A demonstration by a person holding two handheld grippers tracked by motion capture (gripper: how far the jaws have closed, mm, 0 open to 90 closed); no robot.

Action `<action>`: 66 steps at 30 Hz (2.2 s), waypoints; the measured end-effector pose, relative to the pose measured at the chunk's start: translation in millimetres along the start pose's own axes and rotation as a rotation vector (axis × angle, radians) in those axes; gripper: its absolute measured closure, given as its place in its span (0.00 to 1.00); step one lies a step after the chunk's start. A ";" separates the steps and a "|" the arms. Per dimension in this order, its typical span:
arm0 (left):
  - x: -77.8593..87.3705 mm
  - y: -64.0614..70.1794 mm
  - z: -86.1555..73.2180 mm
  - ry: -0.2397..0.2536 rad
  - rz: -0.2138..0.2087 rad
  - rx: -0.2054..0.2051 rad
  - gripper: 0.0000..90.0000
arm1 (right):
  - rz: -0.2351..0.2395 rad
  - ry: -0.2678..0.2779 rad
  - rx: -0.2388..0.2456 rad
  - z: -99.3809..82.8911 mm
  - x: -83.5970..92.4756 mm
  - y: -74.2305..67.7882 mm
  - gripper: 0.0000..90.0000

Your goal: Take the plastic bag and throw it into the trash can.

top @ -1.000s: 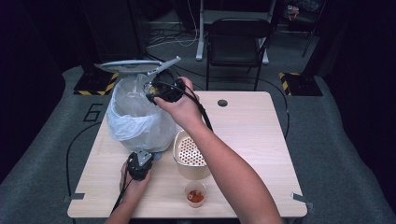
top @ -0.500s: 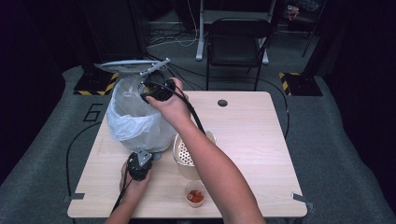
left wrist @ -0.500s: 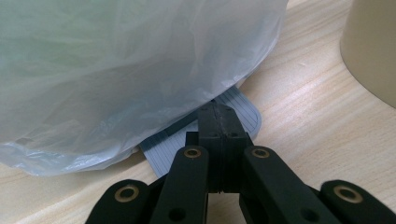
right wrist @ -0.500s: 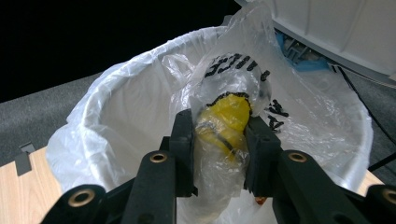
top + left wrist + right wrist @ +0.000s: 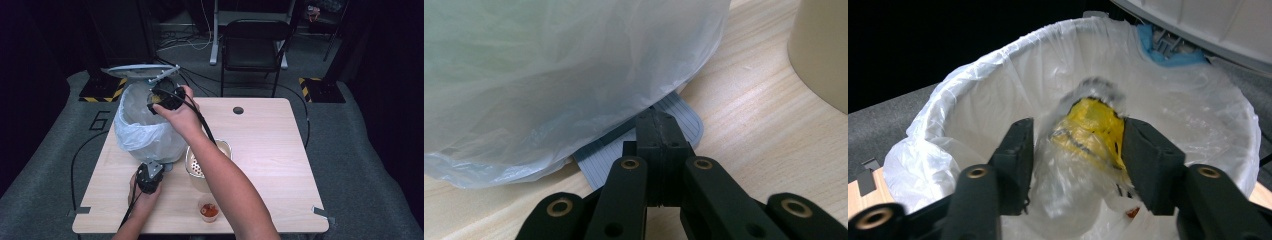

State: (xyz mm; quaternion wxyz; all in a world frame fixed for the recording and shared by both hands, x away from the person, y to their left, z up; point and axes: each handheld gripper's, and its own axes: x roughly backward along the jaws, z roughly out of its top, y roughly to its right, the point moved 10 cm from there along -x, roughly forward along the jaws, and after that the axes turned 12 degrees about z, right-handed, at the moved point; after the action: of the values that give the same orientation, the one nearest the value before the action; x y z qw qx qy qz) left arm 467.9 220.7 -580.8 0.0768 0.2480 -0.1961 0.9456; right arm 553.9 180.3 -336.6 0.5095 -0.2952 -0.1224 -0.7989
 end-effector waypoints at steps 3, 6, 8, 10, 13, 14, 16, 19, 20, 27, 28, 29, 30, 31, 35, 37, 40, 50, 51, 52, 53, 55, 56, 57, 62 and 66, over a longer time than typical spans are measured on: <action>0.0 0.0 0.0 0.000 0.000 0.000 1.00 | -0.006 0.017 0.000 -0.7 1.1 1.2 0.47; -0.1 -0.1 0.1 0.001 0.000 0.002 1.00 | -0.014 0.014 0.015 -2.6 3.1 1.9 0.46; -0.1 -0.1 0.1 0.001 0.000 0.002 1.00 | -0.018 0.011 0.016 -3.7 5.4 1.3 0.46; -0.3 -0.1 0.2 0.003 -0.001 0.004 1.00 | -0.015 0.025 0.024 -3.0 8.7 0.8 0.46; -0.3 0.1 0.4 0.003 -0.001 0.009 1.00 | -0.010 0.023 0.019 -5.6 14.8 -2.4 0.46; -0.4 0.2 0.5 0.005 -0.001 0.010 1.00 | -0.011 0.020 0.024 -7.0 17.2 -3.4 0.47; -0.4 0.2 0.5 0.005 -0.001 0.010 1.00 | -0.010 0.025 0.034 -9.5 23.2 -5.7 0.47; -0.3 0.2 0.4 0.003 0.000 0.009 1.00 | -0.013 0.027 0.054 -15.7 34.1 -8.7 0.46; -0.3 0.3 0.5 0.004 0.000 0.009 1.00 | -0.009 0.032 0.066 -17.8 38.3 -9.2 0.45; -0.2 0.5 0.4 0.003 0.002 0.005 1.00 | -0.005 0.094 0.044 -35.2 66.2 -12.4 0.42; -0.2 0.4 0.4 0.003 0.002 0.005 1.00 | -0.003 0.091 0.041 -38.1 69.3 -13.1 0.42; -0.3 0.3 0.4 0.004 0.002 0.006 1.00 | -0.007 0.095 0.044 -40.8 73.1 -13.3 0.42; -0.2 0.4 0.4 0.003 0.002 0.005 1.00 | -0.008 0.096 0.051 -44.9 78.3 -14.1 0.42; -0.2 0.5 0.4 0.003 0.003 0.003 1.00 | -0.002 0.096 0.049 -49.5 83.4 -16.3 0.42; -0.5 1.1 0.7 0.008 0.003 0.005 1.00 | -0.010 0.090 0.073 -64.5 97.1 -20.6 0.41; -0.4 0.9 0.6 0.008 0.003 0.004 1.00 | -0.012 0.083 0.070 -75.1 104.0 -21.5 0.39; -1.3 0.7 1.4 0.020 0.013 0.008 1.00 | -0.014 0.091 0.065 -85.5 110.9 -20.7 0.39; -0.6 4.3 0.2 0.008 -0.005 0.028 1.00 | 0.003 0.119 0.036 -134.3 124.8 -20.3 0.38; -0.6 4.3 0.2 0.008 -0.005 0.028 1.00 | 0.008 0.113 0.038 -141.2 125.1 -21.5 0.38; -0.4 4.4 0.0 0.006 -0.006 0.027 1.00 | 0.009 0.106 0.040 -148.1 125.2 -22.5 0.38; -0.6 4.4 0.2 0.009 -0.004 0.028 1.00 | 0.006 0.100 0.040 -156.4 125.5 -23.5 0.37; -0.4 4.4 0.0 0.005 -0.006 0.026 1.00 | 0.012 0.091 0.043 -168.4 125.8 -25.7 0.36; -0.3 4.3 -0.1 0.004 -0.005 0.026 1.00 | 0.017 0.091 0.037 -172.3 125.9 -26.8 0.36; -0.5 4.2 0.0 0.006 -0.004 0.025 1.00 | 0.021 0.094 0.039 -176.7 126.2 -27.5 0.36; -0.8 4.2 0.3 0.011 0.000 0.027 1.00 | 0.034 0.103 0.025 -196.9 130.7 -34.5 0.35; -0.8 4.2 0.2 0.010 0.001 0.027 1.00 | 0.040 0.105 0.024 -210.9 132.5 -40.3 0.34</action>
State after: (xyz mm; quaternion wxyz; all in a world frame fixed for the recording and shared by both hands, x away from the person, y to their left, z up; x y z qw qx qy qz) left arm 467.6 216.7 -582.4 0.0740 0.2444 -0.1829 0.9494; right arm 404.4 -4.5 -421.2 0.5348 -0.2491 -0.0992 -0.8013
